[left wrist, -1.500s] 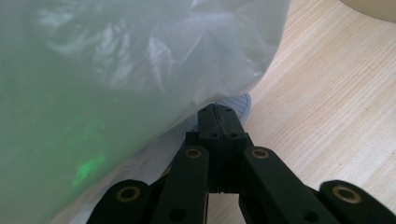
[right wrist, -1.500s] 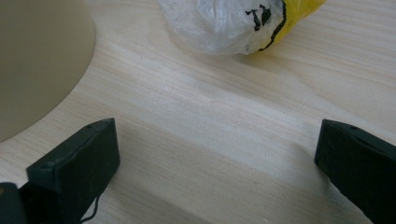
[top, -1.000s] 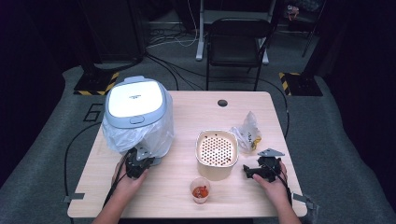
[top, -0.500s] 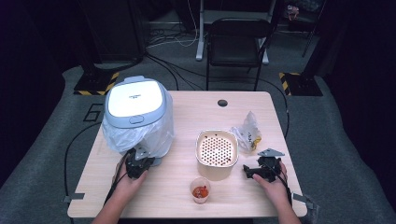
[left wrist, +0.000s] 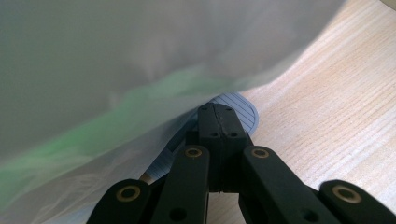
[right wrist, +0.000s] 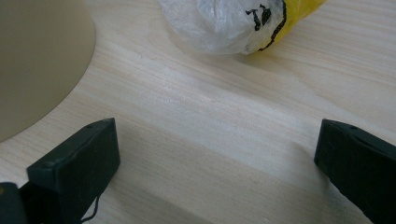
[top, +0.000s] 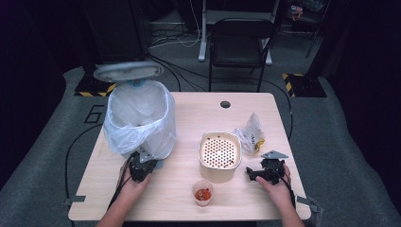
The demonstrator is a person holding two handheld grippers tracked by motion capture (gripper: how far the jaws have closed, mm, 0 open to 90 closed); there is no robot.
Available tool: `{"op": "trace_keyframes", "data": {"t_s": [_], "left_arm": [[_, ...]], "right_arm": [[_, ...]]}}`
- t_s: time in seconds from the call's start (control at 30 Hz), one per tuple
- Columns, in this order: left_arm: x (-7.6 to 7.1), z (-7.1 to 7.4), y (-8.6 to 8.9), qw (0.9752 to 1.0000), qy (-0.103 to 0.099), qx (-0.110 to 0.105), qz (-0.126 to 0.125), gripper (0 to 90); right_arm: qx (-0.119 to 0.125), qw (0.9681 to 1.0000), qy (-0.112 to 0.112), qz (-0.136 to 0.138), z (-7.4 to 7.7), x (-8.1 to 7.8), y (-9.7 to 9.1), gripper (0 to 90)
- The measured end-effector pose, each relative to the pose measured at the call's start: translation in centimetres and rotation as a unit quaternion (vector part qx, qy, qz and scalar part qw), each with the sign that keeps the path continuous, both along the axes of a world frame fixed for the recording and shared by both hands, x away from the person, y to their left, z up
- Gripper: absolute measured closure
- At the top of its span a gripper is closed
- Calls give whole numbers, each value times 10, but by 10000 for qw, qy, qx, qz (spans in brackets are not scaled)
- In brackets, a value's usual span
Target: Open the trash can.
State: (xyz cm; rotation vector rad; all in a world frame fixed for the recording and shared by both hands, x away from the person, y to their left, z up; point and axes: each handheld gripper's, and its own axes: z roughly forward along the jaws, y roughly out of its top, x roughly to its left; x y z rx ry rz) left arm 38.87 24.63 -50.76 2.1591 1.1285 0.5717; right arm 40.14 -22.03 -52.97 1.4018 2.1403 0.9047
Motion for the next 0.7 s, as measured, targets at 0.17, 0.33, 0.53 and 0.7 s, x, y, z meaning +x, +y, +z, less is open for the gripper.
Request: {"op": "trace_keyframes", "data": {"t_s": [0.17,0.33,0.53,0.7], "left_arm": [[1,0,3,9999,107,-117,32,900],[1,0,1,9998,101,-110,105,900],[1,1,1,9997,115,-111,182,900],[-1,-1,-1,9991,113,-258,307,900]], "right_arm": [[-1,10000,1,-10,0,0,0,0],[2,10000,-7,-33,0,0,0,0],[-3,10000,-2,-62,0,-1,1,0],[8,9999,49,-155,2,-2,3,38]]}}
